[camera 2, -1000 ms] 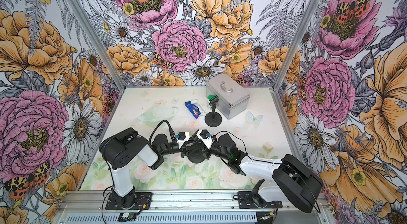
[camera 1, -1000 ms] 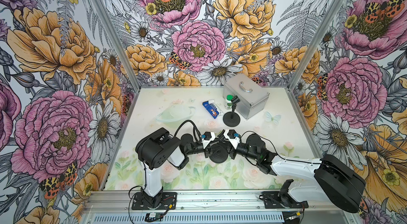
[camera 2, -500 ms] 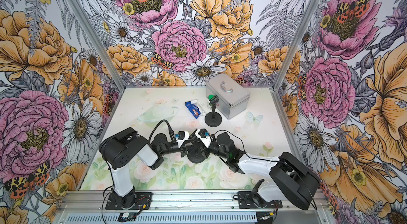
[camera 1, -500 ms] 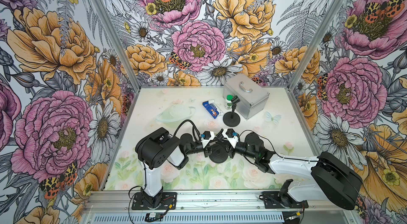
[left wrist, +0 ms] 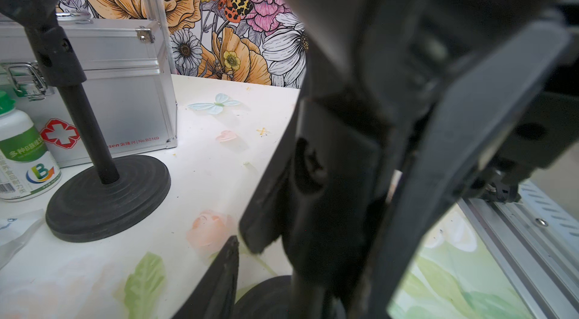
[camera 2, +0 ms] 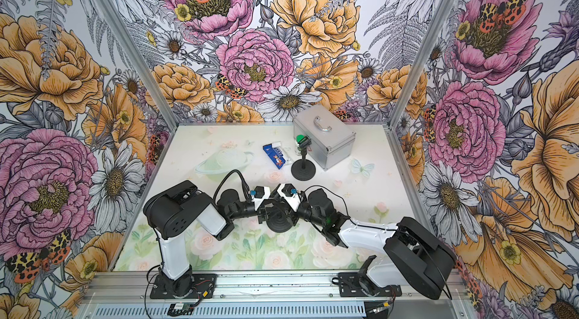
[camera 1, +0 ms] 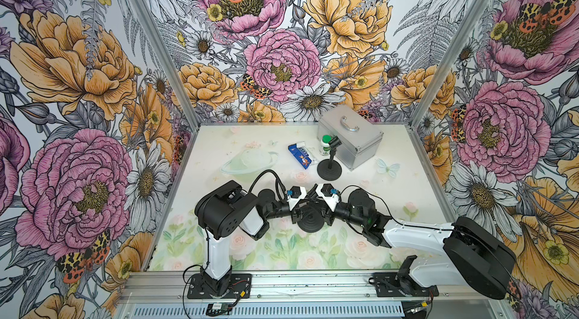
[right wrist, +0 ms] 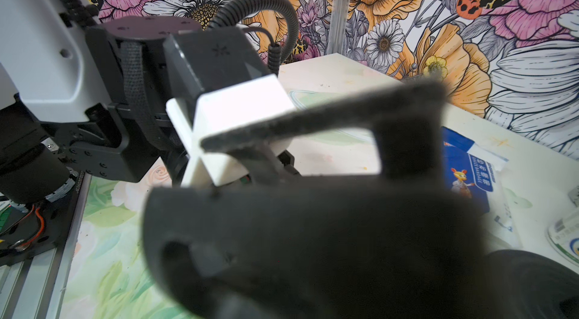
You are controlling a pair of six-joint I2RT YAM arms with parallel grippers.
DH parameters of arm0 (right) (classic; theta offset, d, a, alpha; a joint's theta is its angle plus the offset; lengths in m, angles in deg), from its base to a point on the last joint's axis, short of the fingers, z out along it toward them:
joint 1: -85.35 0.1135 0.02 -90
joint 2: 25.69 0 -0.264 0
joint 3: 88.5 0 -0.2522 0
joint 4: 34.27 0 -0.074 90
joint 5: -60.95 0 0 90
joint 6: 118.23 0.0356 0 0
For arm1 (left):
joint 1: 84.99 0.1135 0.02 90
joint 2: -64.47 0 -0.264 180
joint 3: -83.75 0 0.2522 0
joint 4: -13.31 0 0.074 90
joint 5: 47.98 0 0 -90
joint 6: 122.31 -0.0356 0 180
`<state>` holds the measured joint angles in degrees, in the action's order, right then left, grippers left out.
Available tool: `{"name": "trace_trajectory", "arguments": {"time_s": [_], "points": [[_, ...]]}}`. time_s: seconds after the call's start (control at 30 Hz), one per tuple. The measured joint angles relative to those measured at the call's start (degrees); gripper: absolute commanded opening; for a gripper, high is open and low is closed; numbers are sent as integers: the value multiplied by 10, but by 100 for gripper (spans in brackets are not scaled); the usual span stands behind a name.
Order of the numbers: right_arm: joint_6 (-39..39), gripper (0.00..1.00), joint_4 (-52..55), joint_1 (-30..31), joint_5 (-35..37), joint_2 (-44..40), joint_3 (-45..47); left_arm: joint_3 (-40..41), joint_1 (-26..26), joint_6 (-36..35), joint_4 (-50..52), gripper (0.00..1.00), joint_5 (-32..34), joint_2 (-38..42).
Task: Assemble a microphone stand
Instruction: Hold the microphone stand pole at the microphone stand base, then adjust the microphone stand at the center of the board.
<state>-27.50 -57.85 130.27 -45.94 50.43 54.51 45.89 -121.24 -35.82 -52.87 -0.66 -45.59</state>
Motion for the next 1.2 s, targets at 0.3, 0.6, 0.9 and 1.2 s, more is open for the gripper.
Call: {"name": "trace_trajectory", "arguments": {"time_s": [0.3,0.6,0.9,1.2], "points": [[-4,2,19,-1,8,-12,0,-1,-3,4,0,45,-2,-3],[-6,1,28,-8,4,-22,4,-2,-4,4,0,45,-2,-3],[0,2,-18,-7,-20,10,1,5,-4,1,0,43,-2,0],[-2,1,-2,-7,-21,1,2,12,-4,1,0,43,-2,10]]}}
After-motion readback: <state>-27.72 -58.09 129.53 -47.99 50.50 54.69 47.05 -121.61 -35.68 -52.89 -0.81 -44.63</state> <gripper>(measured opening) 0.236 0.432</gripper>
